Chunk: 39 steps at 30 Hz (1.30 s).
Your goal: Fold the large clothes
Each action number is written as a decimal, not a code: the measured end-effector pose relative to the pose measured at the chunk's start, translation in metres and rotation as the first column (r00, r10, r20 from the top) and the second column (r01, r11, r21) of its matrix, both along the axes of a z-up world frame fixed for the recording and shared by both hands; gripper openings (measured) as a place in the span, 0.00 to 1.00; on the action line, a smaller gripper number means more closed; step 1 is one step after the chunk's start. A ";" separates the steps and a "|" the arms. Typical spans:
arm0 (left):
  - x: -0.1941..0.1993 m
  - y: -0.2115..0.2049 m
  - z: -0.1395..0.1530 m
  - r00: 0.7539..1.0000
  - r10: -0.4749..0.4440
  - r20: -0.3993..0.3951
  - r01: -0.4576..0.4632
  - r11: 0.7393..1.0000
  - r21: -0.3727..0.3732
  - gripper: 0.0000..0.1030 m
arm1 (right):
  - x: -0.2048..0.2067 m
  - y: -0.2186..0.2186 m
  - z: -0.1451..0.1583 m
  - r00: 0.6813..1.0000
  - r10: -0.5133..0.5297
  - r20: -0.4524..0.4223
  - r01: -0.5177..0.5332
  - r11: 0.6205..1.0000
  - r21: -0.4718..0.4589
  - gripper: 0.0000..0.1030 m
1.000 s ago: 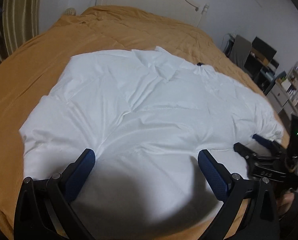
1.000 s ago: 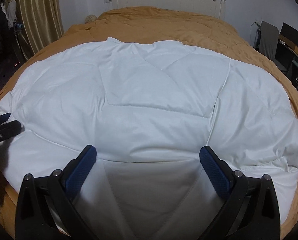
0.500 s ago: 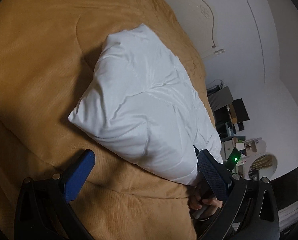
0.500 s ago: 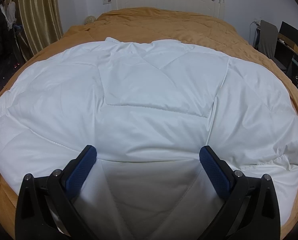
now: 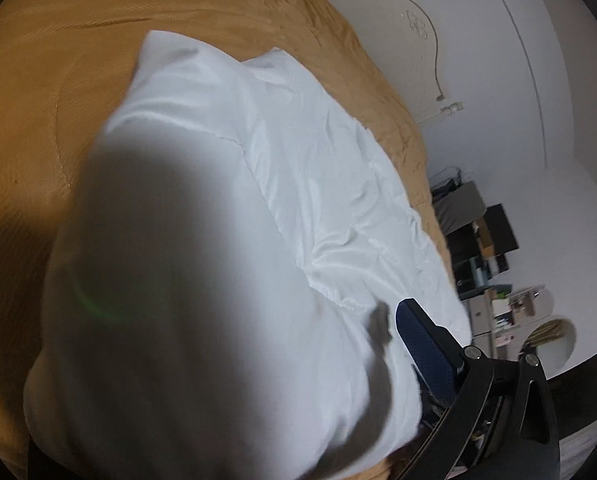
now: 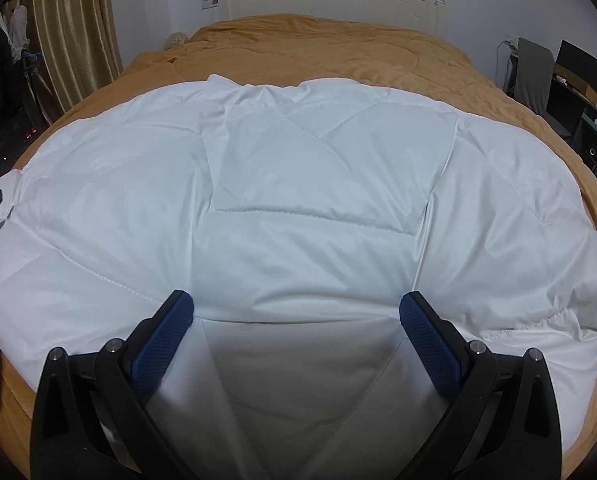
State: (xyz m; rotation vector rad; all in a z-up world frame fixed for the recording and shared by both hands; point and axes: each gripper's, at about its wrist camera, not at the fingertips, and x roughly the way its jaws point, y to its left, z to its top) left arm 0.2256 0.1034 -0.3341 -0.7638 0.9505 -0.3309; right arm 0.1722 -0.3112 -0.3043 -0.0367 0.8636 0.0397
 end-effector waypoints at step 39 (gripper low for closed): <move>-0.014 -0.024 0.038 0.991 -0.097 0.087 0.066 0.949 0.308 0.60 | 0.271 0.031 -0.019 0.906 -0.140 -0.400 0.224 0.959 0.173 0.00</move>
